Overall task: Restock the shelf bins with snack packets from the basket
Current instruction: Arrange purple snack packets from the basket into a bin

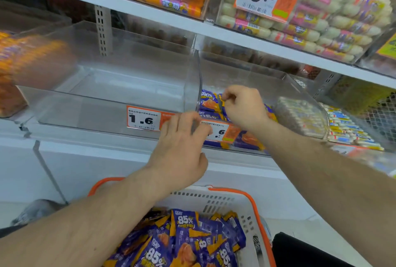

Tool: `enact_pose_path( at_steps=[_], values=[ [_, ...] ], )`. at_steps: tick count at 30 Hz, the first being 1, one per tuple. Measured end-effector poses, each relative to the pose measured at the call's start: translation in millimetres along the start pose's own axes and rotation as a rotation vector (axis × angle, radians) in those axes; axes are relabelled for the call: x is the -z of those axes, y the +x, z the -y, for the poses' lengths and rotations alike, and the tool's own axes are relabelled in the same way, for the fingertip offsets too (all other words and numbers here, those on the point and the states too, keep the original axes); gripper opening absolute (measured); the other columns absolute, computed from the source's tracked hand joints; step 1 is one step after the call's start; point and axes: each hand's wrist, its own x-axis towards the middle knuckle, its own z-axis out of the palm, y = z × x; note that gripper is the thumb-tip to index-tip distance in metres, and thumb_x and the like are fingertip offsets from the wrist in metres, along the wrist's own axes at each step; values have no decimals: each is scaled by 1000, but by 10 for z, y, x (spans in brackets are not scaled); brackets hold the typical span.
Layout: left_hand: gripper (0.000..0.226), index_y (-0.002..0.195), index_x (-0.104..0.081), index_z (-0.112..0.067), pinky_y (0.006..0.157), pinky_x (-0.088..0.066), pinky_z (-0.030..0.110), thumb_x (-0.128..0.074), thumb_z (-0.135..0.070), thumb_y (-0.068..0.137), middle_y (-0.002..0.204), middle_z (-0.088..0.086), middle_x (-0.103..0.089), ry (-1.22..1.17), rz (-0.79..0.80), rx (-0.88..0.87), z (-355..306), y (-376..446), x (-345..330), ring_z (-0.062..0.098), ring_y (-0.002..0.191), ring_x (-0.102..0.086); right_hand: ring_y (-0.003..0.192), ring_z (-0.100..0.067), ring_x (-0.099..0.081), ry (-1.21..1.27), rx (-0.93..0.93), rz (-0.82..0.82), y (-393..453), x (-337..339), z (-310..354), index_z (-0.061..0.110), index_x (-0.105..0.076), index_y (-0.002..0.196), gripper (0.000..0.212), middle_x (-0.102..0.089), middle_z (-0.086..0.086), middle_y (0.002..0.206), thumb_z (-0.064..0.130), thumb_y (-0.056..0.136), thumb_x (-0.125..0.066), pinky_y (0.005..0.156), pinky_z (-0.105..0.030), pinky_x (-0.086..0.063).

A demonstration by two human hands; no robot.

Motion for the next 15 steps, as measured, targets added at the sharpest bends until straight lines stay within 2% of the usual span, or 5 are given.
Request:
enact_pose_path(
  at_steps=[3, 6, 8, 10, 15],
  values=[
    [41, 115, -56, -19, 91, -43, 41, -58, -30, 76, 116, 3, -50, -92, 345, 26, -82, -148, -9, 28, 109, -49, 66, -20, -51, 175, 335, -297, -531, -42, 314, 7, -61, 65, 23, -60, -5, 65, 11, 68, -38, 61, -27, -37],
    [38, 125, -55, -22, 98, -42, 38, -57, -32, 88, 128, 2, -51, -45, 861, 57, 4, -328, -118, 24, 118, -48, 62, -20, -51, 326, 309, -219, -1131, -411, 329, 4, -59, 61, 22, -58, -7, 61, 11, 65, -38, 58, -29, -39],
    [21, 107, -60, -20, 82, -50, 39, -54, -26, 89, 111, 4, -60, -45, 1055, 18, 37, -442, -183, 26, 98, -57, 64, -24, -57, 336, 119, 32, -1552, -772, 215, 7, -62, 64, 26, -63, -5, 65, 14, 68, -38, 58, -30, -46],
    [7, 84, -53, -16, 63, -44, 38, -51, -21, 88, 85, 5, -57, -25, 1209, -8, 60, -529, -231, 25, 72, -52, 71, -26, -59, 236, -83, 402, -1915, -1129, 52, 12, -65, 72, 22, -67, -5, 74, 13, 73, -43, 63, -35, -50],
    [15, 83, -48, -16, 63, -31, 35, -50, -28, 93, 81, 6, -46, 76, 1406, 21, 131, -558, -214, 23, 69, -38, 61, -25, -36, -52, -172, 1138, -2580, -1638, -224, 14, -44, 71, 17, -42, -9, 67, 4, 82, -52, 55, -38, -30]
  ],
)
